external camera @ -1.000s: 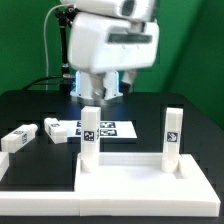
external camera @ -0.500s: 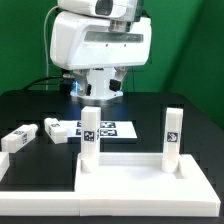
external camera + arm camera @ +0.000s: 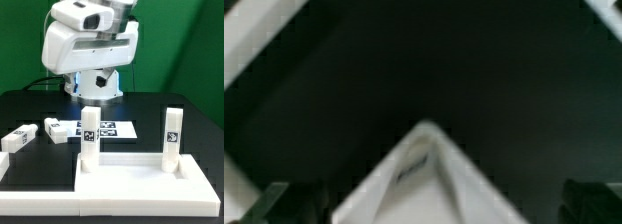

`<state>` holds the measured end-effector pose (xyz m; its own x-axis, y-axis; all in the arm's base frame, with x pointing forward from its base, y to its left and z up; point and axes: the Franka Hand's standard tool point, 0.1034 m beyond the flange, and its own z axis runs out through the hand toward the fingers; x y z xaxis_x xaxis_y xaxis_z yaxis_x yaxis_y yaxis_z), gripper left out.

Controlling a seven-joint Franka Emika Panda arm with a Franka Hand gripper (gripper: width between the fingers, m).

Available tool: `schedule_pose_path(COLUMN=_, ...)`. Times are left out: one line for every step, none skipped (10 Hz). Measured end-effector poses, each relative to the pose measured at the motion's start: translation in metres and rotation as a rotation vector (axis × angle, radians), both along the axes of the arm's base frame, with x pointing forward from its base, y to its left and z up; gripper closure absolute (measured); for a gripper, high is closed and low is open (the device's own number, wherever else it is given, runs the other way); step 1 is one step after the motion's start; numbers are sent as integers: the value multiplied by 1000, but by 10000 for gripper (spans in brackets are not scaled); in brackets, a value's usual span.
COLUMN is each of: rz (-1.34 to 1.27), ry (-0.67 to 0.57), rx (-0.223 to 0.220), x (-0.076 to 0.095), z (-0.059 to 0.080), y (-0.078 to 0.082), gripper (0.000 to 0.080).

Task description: Assemble desk

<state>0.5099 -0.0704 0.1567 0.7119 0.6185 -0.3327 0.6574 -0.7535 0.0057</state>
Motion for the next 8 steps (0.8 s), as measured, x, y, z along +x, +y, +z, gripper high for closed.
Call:
schedule_pose_path(rz=-11, ry=43, rx=-28, x=-11, z=-6, y=1, gripper=150)
schedule_pose_path(rz=-8, ry=90, rx=-45, x=-11, z=-7, y=6, gripper=150)
schedule_pose_path(rz=-2, ry=139, rx=-66, x=-10, z=-9, y=10, gripper=150)
schedule_pose_path(rz=1, ry=174, rx=-79, x=-11, z=-12, y=13, gripper=150)
schedule_pose_path(rz=-27, ry=219, rx=-109, x=-18, z=-15, y=15, gripper=150)
schedule_pose_path(rz=-102, ry=238, rx=-139, x=-38, z=-24, y=8, gripper=150)
schedule_pose_path(rz=-143, ry=296, rx=-147, x=-72, z=-35, y=-12, gripper=150)
schedule_pose_path(rz=-177, ry=341, rx=-155, x=-91, z=-46, y=-27, gripper=150)
